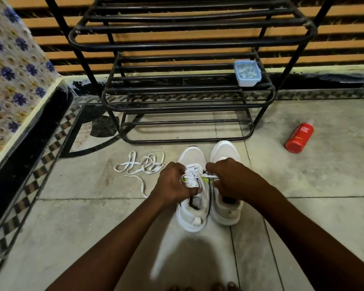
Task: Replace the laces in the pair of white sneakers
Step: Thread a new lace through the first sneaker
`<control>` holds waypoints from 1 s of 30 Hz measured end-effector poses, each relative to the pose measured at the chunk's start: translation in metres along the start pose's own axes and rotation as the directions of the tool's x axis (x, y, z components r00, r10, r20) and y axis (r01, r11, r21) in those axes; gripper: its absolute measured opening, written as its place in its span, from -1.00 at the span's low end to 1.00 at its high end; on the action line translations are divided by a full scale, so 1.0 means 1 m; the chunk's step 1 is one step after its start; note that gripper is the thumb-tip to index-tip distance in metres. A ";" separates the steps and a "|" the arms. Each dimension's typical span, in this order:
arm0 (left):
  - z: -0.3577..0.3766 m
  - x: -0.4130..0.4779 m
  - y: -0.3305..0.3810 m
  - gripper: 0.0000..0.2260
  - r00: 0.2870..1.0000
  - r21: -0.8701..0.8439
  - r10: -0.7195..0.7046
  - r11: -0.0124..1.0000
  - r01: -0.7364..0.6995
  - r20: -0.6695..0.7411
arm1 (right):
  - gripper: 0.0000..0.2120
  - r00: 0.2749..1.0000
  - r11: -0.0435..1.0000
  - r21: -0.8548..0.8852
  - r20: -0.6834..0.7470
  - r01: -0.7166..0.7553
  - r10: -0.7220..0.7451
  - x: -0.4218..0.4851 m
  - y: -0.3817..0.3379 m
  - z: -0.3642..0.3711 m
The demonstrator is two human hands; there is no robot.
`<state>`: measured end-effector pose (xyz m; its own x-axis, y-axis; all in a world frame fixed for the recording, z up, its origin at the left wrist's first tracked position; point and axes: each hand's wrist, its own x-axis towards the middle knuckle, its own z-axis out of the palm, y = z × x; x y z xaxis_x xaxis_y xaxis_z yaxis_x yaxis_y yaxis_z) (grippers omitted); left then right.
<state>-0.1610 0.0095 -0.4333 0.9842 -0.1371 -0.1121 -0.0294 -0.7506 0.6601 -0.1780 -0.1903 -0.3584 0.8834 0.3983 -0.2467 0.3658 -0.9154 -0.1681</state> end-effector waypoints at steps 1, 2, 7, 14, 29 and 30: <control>0.000 0.000 0.000 -0.35 1.000 0.004 0.002 1.000 -0.002 0.004 | -0.87 1.000 0.997 -0.077 -0.023 0.017 -0.018 0.000 -0.004 -0.004; 0.000 0.000 0.000 -0.35 1.000 0.006 0.006 1.000 -0.006 0.006 | -0.89 0.993 0.994 -0.100 -0.110 0.033 -0.044 0.000 -0.007 -0.010; 0.000 0.001 0.000 -0.35 1.000 0.007 -0.004 1.000 0.004 0.018 | -0.88 0.831 0.979 0.070 -0.543 0.192 -0.124 -0.008 -0.010 -0.032; -0.001 0.001 0.002 -0.36 1.000 0.012 -0.011 1.000 0.010 0.026 | -0.86 0.827 0.973 0.108 -0.552 0.203 -0.111 -0.014 -0.014 -0.031; -0.011 0.002 0.003 -0.37 0.995 -0.086 -0.041 0.995 0.049 0.089 | -0.90 0.806 0.993 0.066 -0.591 0.094 -0.037 -0.018 -0.013 -0.031; -0.014 0.003 0.005 -0.41 0.994 -0.153 -0.060 0.985 0.074 0.093 | -0.90 0.803 0.994 0.077 -0.595 0.083 -0.021 -0.018 -0.012 -0.031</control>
<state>-0.1556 0.0147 -0.4198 0.9636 -0.1513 -0.2204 0.0706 -0.6512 0.7556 -0.1893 -0.1880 -0.3220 0.8763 0.3048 0.3732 0.4144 -0.8718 -0.2611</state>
